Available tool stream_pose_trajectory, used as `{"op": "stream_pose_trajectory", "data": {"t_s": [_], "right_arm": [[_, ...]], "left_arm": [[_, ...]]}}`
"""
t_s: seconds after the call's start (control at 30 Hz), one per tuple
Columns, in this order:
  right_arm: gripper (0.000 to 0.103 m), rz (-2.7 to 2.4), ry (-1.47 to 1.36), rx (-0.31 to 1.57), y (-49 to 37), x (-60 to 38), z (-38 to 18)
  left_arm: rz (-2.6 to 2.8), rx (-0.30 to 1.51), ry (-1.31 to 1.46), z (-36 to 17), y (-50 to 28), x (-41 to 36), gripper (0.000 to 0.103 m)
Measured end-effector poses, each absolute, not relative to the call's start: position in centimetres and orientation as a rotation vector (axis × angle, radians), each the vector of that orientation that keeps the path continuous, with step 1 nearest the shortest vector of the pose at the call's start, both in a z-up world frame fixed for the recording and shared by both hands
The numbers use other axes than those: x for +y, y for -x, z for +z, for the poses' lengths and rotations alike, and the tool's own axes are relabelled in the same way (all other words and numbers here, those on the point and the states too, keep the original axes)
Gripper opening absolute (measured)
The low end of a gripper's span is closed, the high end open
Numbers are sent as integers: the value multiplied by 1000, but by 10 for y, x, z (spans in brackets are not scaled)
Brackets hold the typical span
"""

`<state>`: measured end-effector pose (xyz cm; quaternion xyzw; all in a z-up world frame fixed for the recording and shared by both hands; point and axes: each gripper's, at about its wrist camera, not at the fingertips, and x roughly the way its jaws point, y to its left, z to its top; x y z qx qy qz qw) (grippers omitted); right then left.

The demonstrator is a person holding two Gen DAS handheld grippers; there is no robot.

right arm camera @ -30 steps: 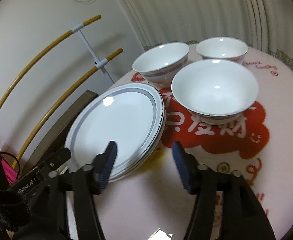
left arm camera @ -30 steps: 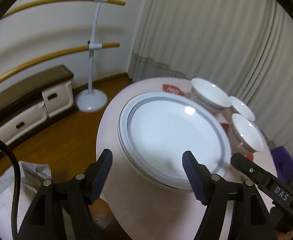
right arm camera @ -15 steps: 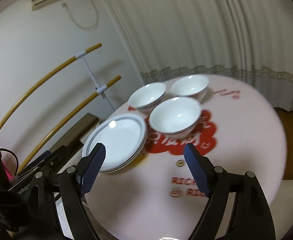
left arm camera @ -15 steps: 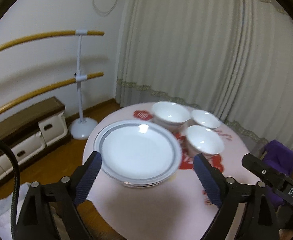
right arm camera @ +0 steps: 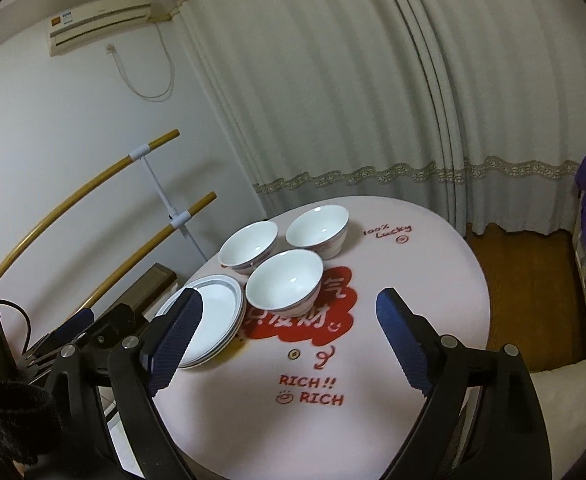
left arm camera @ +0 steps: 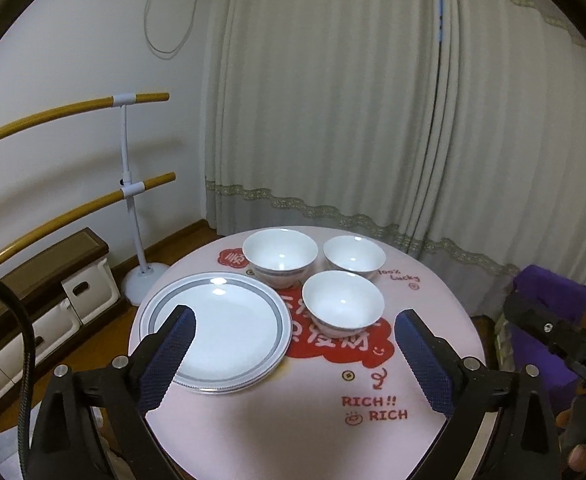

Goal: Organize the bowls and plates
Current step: 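Open both grippers and withdraw them from the plate stack, then move both grippers to a white bowl and close them on its rim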

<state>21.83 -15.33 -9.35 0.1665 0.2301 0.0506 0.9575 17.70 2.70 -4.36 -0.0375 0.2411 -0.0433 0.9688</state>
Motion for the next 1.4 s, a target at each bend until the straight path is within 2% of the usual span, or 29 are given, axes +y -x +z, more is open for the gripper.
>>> {"op": "stream_pose_trajectory", "data": {"t_s": [0.67,1.03,1.2,1.3,1.4], "right_arm": [[92,117,-302,575,-293,-188,-101],[92,105,-302,677,-355,-189,-138],[91,104,-294,745,-386,-183,-160],[88,115,-285,785,-402,-177,-172],[76,136,-287,832,-413,-171,-185]], "left_arm": [[-47,614,68,-36,-274,-24,99],[-53,732,67,-65,-362,-17,98],[-85,795,63,-81,-404,-12,91],[-94,829,45,-92,-427,-10,86],[-108,866,30,-101,-446,-10,80]]}}
